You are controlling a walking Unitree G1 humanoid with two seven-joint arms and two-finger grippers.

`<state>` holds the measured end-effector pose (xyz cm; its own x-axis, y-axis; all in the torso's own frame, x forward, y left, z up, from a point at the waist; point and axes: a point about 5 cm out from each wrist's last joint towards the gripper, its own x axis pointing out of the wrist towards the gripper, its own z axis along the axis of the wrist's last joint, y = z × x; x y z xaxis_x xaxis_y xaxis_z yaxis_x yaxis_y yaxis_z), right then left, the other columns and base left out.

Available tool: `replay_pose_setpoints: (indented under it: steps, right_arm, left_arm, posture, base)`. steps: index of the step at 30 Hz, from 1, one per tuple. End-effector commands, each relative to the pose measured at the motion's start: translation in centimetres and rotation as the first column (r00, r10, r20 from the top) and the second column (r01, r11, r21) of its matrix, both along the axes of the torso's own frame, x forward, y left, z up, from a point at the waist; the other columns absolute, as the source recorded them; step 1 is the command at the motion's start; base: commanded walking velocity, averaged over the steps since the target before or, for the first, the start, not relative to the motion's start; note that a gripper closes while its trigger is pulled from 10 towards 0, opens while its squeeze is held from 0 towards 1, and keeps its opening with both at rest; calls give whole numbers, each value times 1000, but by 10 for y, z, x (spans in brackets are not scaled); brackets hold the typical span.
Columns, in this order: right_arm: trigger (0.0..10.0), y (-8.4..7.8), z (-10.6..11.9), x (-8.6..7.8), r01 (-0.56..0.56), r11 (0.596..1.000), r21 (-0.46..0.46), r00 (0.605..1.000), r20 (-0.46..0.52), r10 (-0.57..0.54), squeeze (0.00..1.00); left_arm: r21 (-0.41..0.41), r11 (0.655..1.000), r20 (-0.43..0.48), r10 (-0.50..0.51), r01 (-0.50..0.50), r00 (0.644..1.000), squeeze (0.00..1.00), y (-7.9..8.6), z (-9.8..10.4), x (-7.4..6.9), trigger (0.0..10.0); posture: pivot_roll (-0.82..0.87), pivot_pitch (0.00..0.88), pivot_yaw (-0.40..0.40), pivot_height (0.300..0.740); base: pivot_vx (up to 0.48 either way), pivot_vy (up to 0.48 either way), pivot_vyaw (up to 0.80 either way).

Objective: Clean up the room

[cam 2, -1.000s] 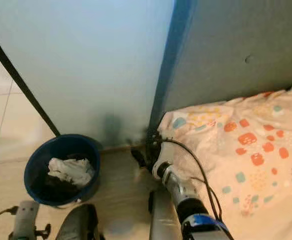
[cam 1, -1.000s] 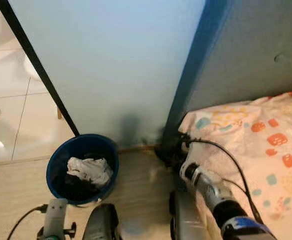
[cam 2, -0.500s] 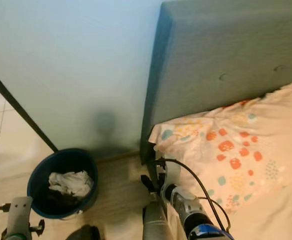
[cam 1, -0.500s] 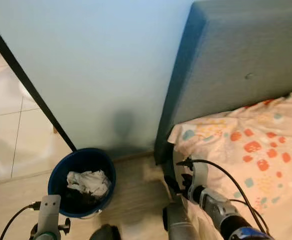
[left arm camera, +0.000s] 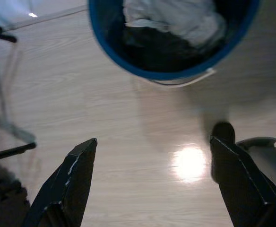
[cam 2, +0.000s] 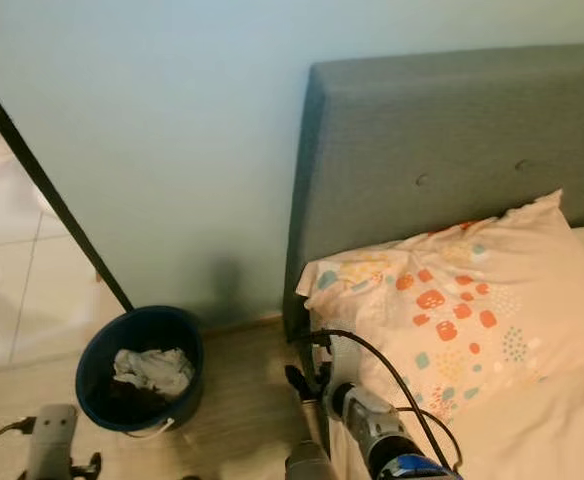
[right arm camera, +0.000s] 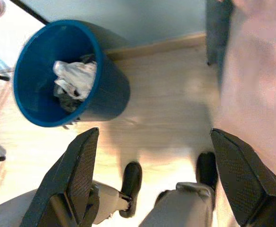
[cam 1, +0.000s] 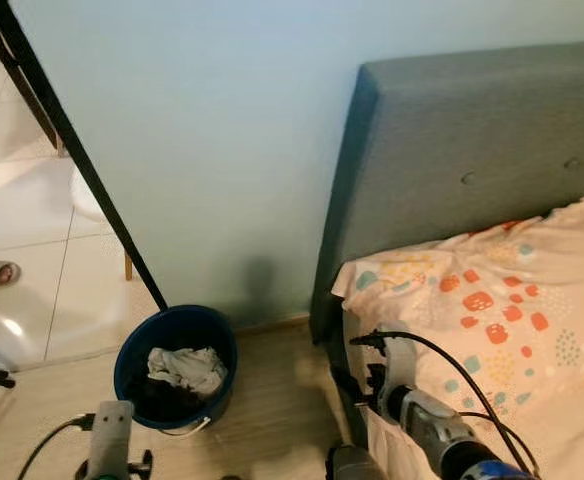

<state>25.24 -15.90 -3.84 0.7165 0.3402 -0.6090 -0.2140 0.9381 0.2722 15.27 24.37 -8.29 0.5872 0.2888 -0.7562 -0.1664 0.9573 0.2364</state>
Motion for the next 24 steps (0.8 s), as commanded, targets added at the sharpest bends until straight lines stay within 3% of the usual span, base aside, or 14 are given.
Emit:
replay_pose_setpoints:
  steps: [1,7,10,13,24]
  right_arm:
    - [10000,-5,-10,-13,0,999,-45,998,-59,-3,0]
    - [10000,-14,-21,-26,33,992,-118,991,-127,-48,0]
    - [10000,-18,-28,-37,-4,980,-199,983,-178,-32,0]
    - [10000,-22,-32,-43,5,976,-219,979,-199,-49,0]
    - [10000,-28,-33,-46,29,963,-267,974,-207,-87,0]
  left_arm:
    - [-18,1000,-50,-4,3,999,0,-2,-6,-11,10000]
    - [-29,998,-132,42,-46,990,0,-4,-14,-30,10000]
    - [-27,998,-147,46,-50,988,0,-5,-16,-35,10000]
    - [-27,998,-157,49,-54,986,0,-5,-17,-38,10000]
    - [-28,999,-174,29,-34,984,0,-9,-18,-40,10000]
  posture:
    - [-68,60,35,740]
    - [-71,57,34,740]
    - [-74,59,32,740]
    - [-74,58,32,740]
    - [-77,57,29,740]
  base:
    - [0,0,0]
    - [0,0,0]
    - [-450,0,0]
    - [-459,0,0]
    - [-460,0,0]
